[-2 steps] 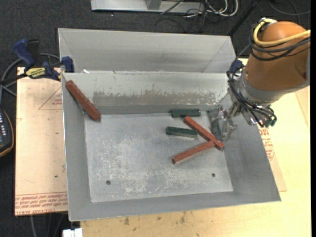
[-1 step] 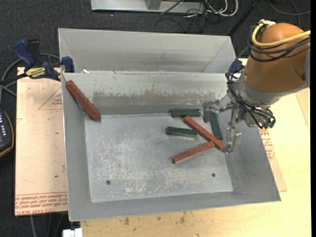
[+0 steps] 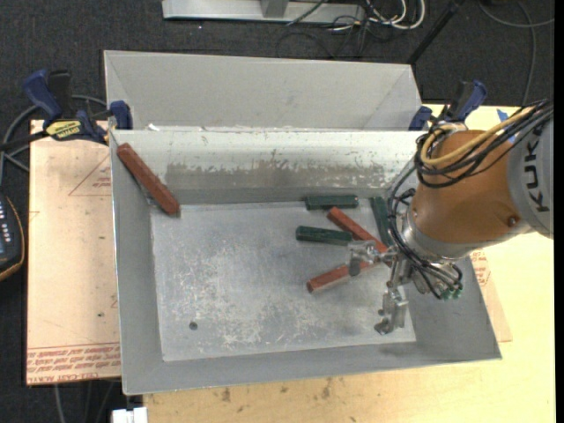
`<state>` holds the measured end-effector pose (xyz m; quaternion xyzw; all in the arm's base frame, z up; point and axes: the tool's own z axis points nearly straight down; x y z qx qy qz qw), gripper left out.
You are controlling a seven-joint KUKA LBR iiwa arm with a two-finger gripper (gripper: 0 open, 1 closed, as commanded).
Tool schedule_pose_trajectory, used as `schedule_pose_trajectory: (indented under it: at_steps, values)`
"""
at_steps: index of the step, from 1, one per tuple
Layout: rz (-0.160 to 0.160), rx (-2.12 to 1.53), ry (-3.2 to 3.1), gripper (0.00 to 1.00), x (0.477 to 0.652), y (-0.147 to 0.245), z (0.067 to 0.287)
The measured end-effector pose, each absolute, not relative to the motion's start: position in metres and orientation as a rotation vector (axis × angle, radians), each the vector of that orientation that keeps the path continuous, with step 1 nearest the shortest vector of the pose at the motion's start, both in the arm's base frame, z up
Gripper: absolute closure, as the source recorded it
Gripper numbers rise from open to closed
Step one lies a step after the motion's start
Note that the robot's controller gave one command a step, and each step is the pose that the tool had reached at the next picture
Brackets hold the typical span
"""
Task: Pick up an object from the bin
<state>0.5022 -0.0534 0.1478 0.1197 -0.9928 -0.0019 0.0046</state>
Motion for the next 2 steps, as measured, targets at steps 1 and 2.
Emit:
schedule_pose_trajectory:
  at_steps: [1,2]
  values:
    - [-0.007,0.338,-3.120,0.00,0.538,-0.006,0.066]
    - [0.002,0.311,-3.130,0.00,0.588,-0.071,0.070]
